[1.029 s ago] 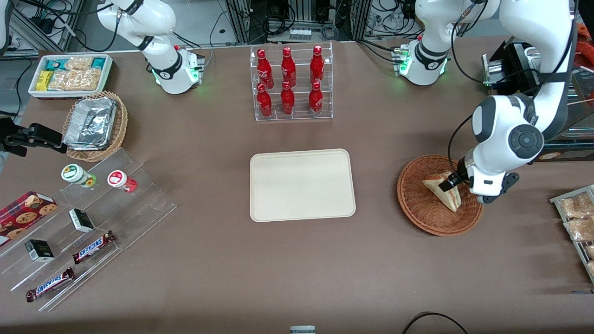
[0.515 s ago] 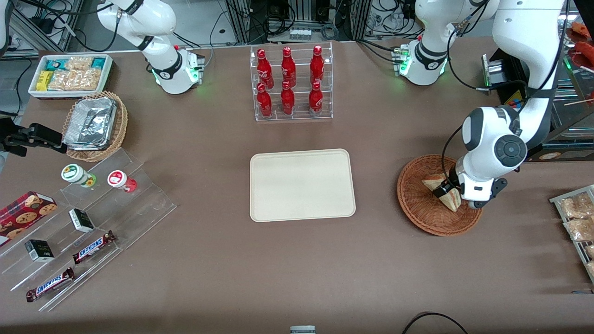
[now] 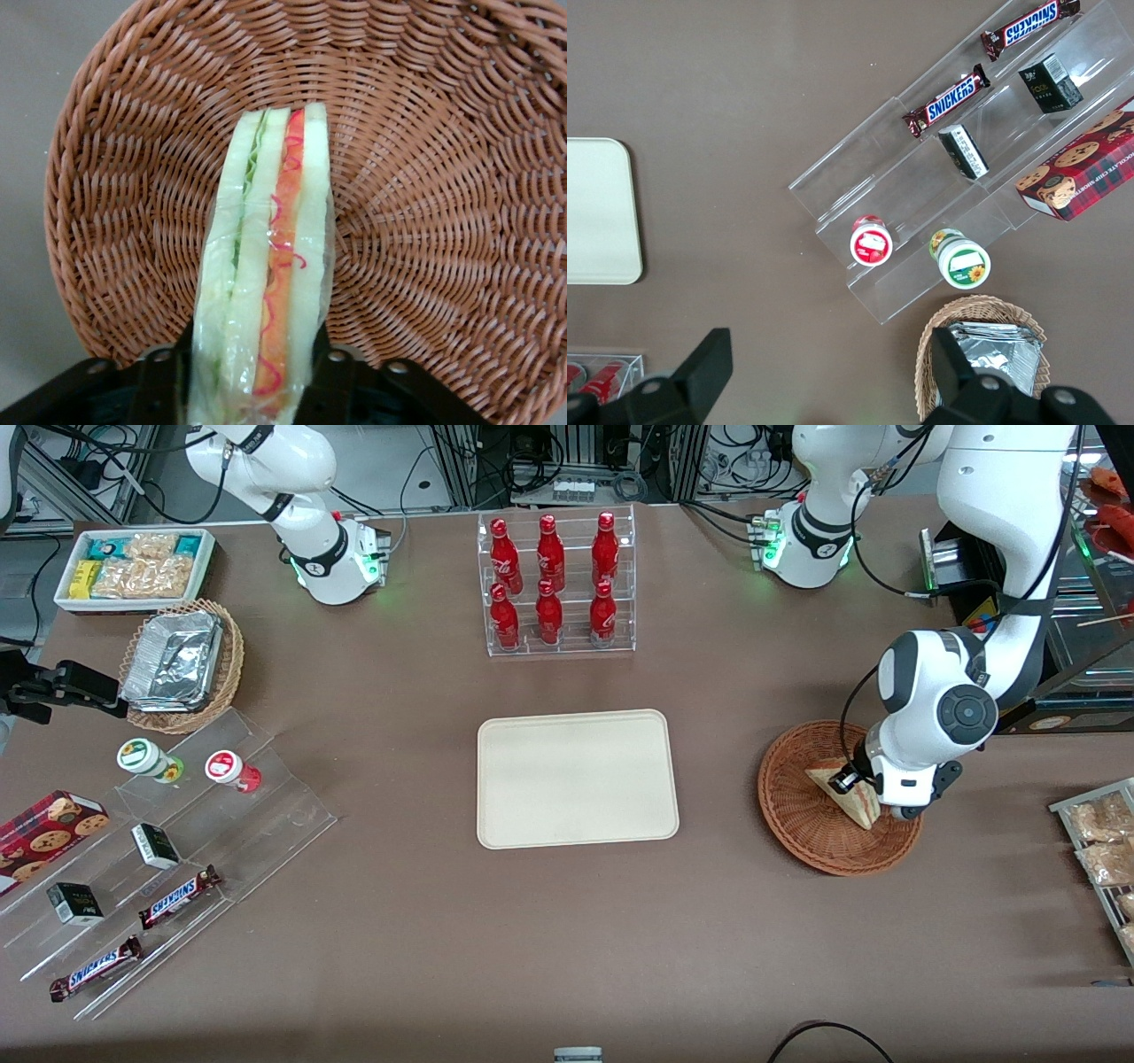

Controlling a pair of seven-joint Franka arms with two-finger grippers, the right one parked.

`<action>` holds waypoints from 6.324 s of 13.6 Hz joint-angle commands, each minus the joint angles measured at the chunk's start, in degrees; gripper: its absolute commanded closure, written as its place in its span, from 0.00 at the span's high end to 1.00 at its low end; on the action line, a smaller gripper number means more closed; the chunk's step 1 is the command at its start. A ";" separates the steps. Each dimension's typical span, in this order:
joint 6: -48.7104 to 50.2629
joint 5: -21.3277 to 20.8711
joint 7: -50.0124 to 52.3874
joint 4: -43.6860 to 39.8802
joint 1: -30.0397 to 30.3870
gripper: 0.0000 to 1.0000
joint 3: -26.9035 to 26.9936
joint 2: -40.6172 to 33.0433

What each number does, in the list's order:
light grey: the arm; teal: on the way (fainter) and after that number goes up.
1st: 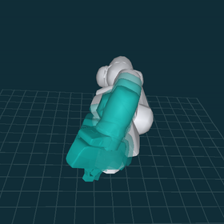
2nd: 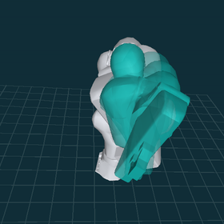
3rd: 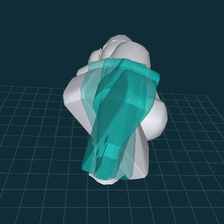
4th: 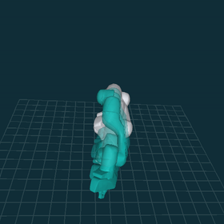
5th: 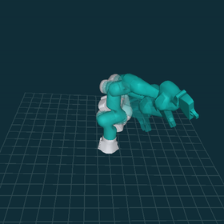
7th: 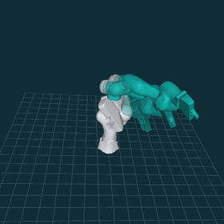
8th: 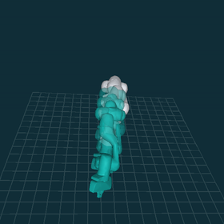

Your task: Place sandwich from basket to tray

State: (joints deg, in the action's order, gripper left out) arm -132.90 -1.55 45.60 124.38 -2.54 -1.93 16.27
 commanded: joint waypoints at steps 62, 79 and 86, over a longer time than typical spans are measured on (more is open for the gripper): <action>39.28 4.72 -8.59 -54.78 -40.09 1.00 7.36 19.33; 42.46 7.88 -35.23 -36.06 -22.71 1.00 15.03 -1.23; 46.67 2.26 -36.28 -34.12 -2.07 1.00 -5.07 -5.98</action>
State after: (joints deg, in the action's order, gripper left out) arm -87.01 1.76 9.71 88.69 -11.40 -0.72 12.53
